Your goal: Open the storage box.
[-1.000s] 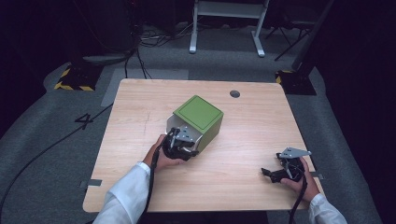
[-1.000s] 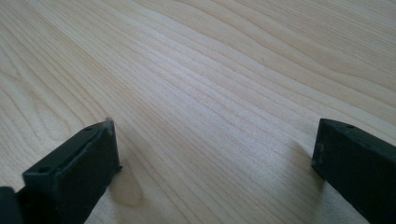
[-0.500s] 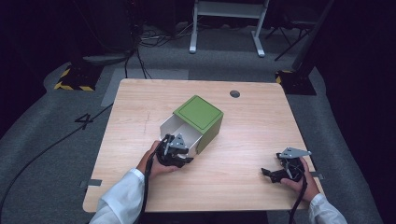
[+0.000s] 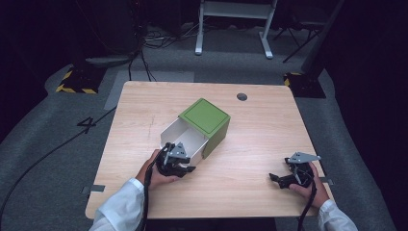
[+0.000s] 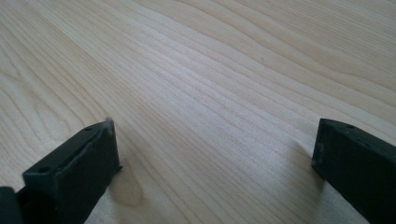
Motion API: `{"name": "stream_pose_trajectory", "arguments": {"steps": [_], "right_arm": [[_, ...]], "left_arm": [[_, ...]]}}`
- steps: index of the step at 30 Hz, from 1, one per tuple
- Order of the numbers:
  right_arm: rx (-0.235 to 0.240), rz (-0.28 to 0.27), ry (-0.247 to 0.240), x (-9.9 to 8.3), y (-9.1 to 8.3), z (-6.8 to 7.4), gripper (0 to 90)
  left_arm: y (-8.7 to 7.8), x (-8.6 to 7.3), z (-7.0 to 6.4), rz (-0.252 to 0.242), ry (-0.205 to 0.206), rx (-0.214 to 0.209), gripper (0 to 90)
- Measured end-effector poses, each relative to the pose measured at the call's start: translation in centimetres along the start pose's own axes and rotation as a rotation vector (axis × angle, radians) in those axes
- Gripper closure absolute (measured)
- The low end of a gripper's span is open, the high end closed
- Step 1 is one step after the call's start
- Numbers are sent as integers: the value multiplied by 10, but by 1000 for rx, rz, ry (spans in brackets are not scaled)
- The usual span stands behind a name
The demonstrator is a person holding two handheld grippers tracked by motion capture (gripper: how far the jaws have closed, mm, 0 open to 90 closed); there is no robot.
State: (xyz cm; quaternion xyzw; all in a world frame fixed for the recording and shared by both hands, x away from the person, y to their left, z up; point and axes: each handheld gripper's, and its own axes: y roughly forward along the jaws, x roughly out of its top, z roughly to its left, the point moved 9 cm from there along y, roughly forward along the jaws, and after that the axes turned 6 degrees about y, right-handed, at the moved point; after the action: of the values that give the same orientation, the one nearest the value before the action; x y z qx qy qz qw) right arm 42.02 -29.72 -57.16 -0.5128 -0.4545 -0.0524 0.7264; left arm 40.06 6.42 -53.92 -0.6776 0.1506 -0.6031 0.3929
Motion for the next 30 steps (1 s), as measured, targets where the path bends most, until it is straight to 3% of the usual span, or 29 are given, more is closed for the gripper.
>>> {"name": "stream_pose_trajectory", "arguments": {"steps": [15,30], "right_arm": [[-1,0,1,0,0,0,5],[-2,0,2,0,0,0,5]], "left_arm": [[-7,-6,-8,-19,-9,-17,645],[-13,-12,-11,-9,-10,-5,641]]}}
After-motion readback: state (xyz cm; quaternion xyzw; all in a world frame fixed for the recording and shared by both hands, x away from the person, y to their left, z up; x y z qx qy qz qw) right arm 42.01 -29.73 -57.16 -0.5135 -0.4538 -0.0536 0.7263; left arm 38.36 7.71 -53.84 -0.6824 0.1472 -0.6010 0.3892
